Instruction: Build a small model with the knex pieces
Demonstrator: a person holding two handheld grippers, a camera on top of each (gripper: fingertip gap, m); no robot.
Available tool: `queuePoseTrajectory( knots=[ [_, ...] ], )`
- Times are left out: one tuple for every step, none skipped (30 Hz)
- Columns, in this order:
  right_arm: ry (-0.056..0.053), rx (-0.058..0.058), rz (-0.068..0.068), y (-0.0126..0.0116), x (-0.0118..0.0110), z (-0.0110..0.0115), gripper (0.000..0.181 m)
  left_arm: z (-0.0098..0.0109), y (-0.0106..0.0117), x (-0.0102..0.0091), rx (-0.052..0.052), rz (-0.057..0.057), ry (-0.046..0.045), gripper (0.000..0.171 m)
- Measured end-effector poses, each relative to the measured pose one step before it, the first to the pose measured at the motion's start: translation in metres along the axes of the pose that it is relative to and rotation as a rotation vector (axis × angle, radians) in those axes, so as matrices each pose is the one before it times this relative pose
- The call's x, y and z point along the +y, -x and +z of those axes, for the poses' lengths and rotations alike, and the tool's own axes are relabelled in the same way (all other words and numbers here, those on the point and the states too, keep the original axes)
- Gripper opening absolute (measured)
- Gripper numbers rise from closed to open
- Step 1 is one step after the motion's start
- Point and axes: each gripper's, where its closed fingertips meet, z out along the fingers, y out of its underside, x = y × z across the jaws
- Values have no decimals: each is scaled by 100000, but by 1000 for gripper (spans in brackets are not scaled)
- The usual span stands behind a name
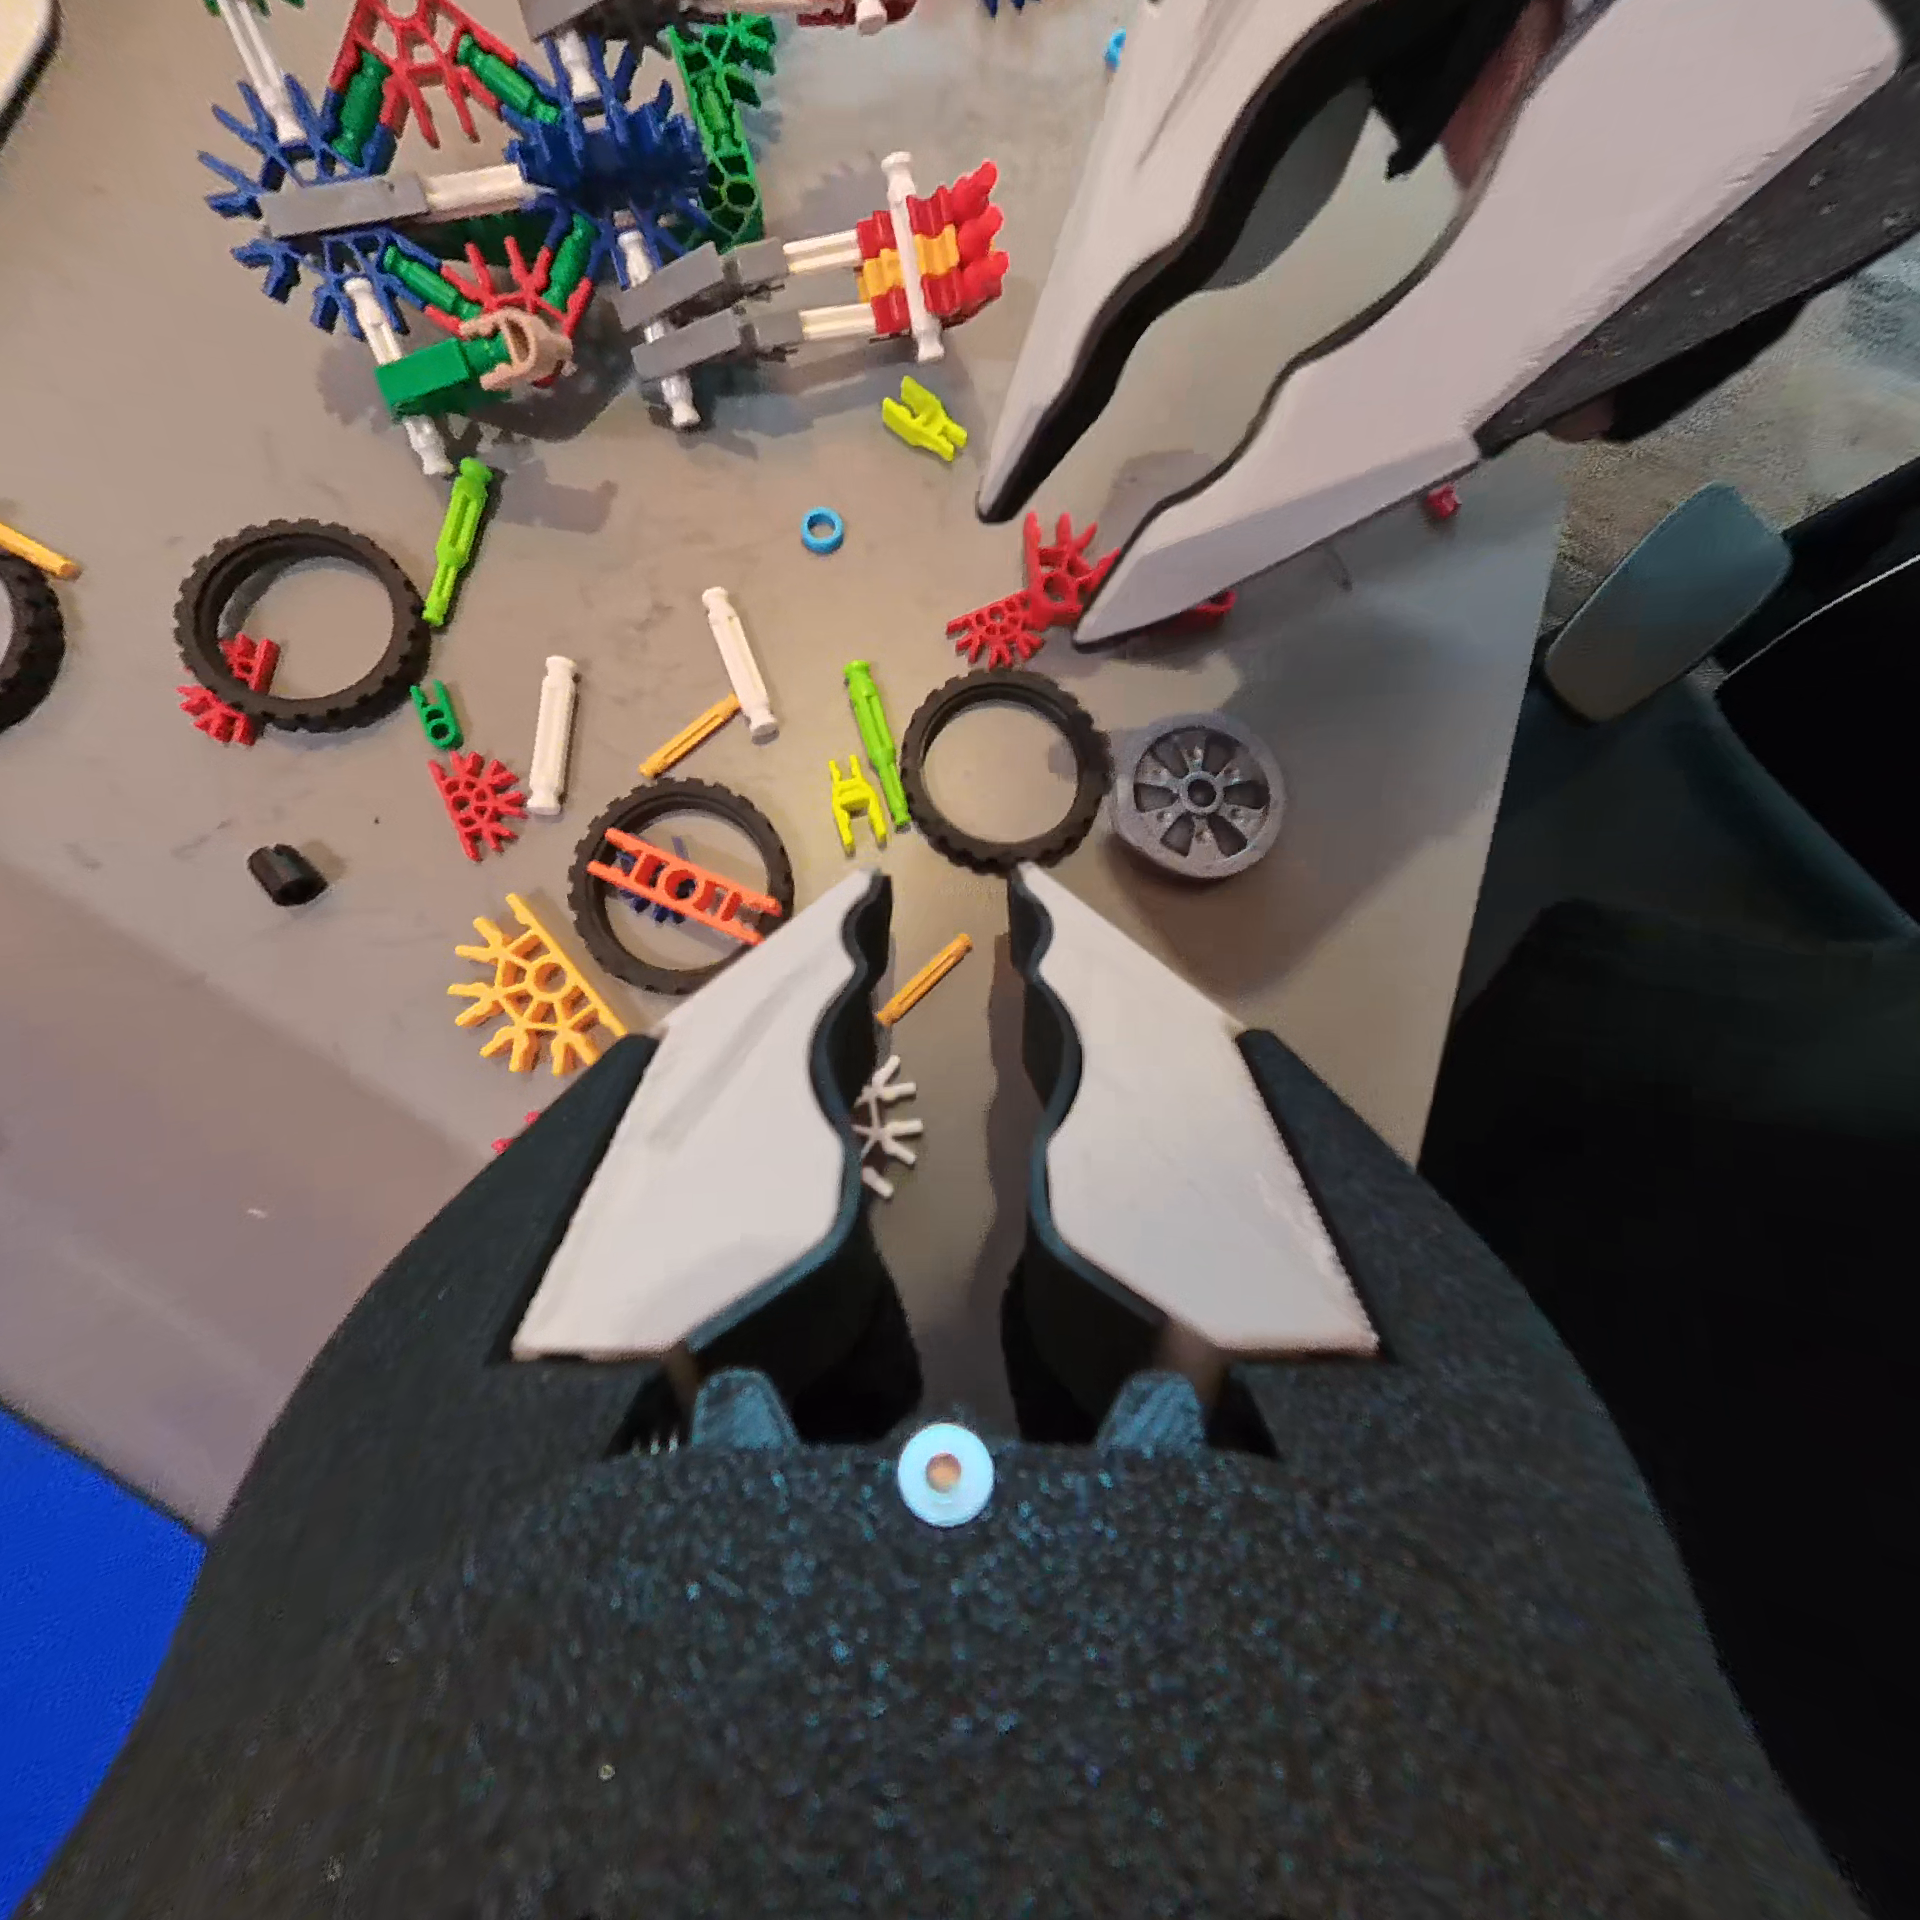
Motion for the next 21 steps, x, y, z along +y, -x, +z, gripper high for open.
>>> queuePoseTrajectory(
  knots=[
    [589, 429, 228, -177, -158, 410, 24, 79, -43, 143, 566, -820, 64, 21],
    [272, 741, 818, -281, -240, 457, 24, 108, -55, 39, 714, -1064, -296, 21],
    [93, 65, 1016, -202, -261, 480, 24, 89, -1, 15, 124, -316, 256, 21],
    [431, -315, 1085, -148, -208, 475, 24, 70, 42, -5, -585, 810, 480, 21],
    [584, -323, 720, -150, -154, 469, 23, 57, 75, -47, -906, 1083, 260, 21],
    [783, -741, 261, -71, -76, 443, 23, 57, 22, -78, -430, 493, -108, 21],
    [1283, -910, -72, -27, 23, 413, 21, 30, 0, -118, 69, -453, -539, 21],
    [1467, -140, -417, -112, 54, 335, 21, 38, -37, -124, 427, -640, -679, 21],
    [1286, -133, -657, -82, 46, 238, 21, 39, 22, -44, -103, -198, -196, 21],
    [1396, -816, -123, 17, 98, 199, 20, 64, 96, -20, -622, 447, 50, 21],
    [935, -1202, 477, 58, 86, 141, 19, 66, 59, -13, -382, 495, 199, 21],
    [162, -1823, 481, 136, -10, 73, 18, 69, 12, -67, 26, 224, -70, 21],
    [203, -1543, -116, 118, -3, 19, 15, 64, 0, -104, 172, 45, -246, 21],
    [199, -573, -586, -20, -3, 7, 15, 83, 56, -64, -82, 131, 37, 21],
    [434, -922, -84, 23, 7, 41, 15, 109, 66, -38, -173, 158, 178, 21],
    [510, -1418, 395, 71, 20, 54, 14, 89, 76, -72, -159, -22, -194, 21],
    [499, -1044, 65, 18, 3, 28, 14, 108, 41, -79, 155, -258, -174, 21],
    [343, -1108, -730, 72, 5, 27, 13, 120, 44, -50, 100, -111, 13, 21],
    [202, -1775, -1010, 196, 12, 21, 11, 109, 28, -44, 109, 137, 83, 21],
    [391, -1398, -221, 78, 25, 8, 10, 103, 15, -55, 110, 98, 32, 21],
    [579, -1279, 231, 9, 19, 7, 10, 79, 12, -62, 46, -31, -44, 21]
  ],
)
